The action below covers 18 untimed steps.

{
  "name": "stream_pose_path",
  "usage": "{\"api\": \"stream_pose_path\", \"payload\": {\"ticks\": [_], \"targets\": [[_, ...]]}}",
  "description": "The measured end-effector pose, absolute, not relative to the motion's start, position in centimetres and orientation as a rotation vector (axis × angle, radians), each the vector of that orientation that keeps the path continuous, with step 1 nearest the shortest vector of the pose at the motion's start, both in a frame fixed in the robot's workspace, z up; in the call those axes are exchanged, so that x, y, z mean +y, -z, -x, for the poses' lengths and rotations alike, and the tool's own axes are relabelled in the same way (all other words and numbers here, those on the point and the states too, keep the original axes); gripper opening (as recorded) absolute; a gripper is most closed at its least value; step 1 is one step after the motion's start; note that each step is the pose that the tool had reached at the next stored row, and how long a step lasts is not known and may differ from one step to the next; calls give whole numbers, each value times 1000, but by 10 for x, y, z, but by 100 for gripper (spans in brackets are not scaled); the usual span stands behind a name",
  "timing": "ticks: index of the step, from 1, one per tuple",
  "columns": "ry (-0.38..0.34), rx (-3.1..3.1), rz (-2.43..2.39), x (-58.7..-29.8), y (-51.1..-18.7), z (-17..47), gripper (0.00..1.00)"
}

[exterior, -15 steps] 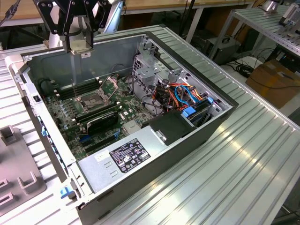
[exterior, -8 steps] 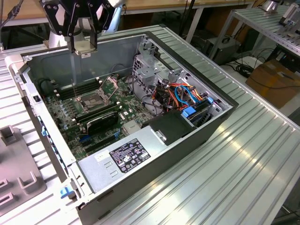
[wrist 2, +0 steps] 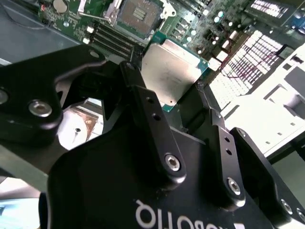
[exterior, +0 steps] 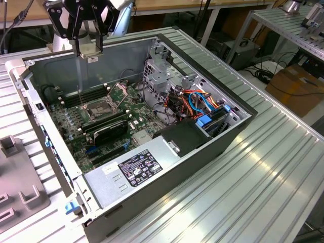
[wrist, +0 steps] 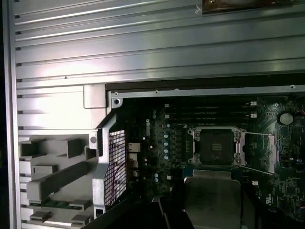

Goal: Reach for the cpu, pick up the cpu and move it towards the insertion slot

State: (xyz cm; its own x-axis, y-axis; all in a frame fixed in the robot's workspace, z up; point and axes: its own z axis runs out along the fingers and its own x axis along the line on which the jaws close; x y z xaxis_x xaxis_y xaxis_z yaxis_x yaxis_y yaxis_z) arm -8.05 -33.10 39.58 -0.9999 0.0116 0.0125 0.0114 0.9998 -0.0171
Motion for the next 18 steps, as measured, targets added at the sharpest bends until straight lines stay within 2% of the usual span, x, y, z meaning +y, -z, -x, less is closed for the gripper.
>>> {"api": "stream_pose_path", "payload": {"ticks": [8,18], "targets": [[-26,-3128,52,-309,-380,72,55],[-26,-3128,51,-308,-381,70,55]]}}
